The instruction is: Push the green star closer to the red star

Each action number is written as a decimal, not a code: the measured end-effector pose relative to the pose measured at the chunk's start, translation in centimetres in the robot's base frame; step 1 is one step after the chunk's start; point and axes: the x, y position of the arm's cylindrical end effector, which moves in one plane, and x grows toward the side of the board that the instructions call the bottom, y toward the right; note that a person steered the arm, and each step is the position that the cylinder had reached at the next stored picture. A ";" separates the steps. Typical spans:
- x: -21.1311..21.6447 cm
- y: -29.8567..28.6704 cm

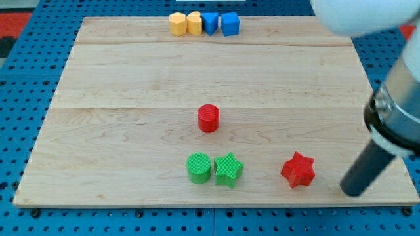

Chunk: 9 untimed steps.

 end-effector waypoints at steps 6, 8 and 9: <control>0.2 -18.6; -2.3 -19.6; -2.2 -19.6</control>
